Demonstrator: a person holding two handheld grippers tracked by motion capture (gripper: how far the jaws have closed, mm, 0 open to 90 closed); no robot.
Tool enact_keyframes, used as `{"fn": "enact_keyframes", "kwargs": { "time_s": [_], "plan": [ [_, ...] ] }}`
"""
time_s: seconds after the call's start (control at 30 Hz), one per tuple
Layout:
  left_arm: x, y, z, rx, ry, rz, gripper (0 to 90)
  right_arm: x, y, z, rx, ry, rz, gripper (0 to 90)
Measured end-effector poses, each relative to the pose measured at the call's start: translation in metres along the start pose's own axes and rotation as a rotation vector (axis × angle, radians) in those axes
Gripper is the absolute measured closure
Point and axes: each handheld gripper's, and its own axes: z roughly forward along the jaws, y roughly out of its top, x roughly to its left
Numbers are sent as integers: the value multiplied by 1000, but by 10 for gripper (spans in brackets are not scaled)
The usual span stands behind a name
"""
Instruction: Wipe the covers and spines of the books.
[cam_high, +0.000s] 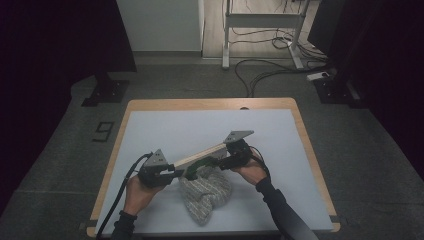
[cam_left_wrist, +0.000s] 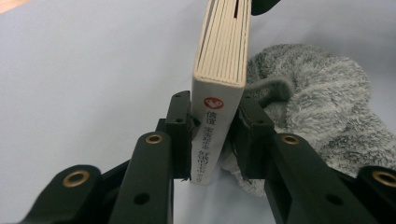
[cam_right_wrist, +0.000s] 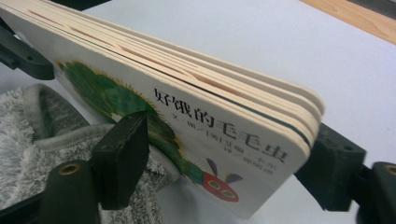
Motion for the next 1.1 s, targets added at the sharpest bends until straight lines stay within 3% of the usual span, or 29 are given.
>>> {"fn": "enact_keyframes", "kwargs": {
  "time_s": [0.17, 0.3, 0.5, 0.63, 0.8, 0.97, 1.1],
  "plan": [
    [0, -1, 1, 25, 35, 12, 647, -2, -2, -2, -10, -4, 0, 313],
    [1, 0, -3, 18, 52, 8, 587, -1, -3, -3, -16, -8, -2, 315],
    [3, -4, -12, 30, 113, -19, 402, 0, -4, -3, -17, -13, -7, 309],
    [6, -8, -22, 19, 128, -73, 288, 2, -4, -3, -18, -20, -13, 294],
    [2, -12, -37, -21, 64, -127, 177, 2, -4, -3, -15, -20, -13, 295],
    [-14, -13, -41, 5, 3, -92, 111, 2, -4, -3, -13, -21, -12, 296],
    [-27, -12, -39, 11, -42, -73, 119, 2, -4, -3, -12, -20, -13, 297]
  ]
}}
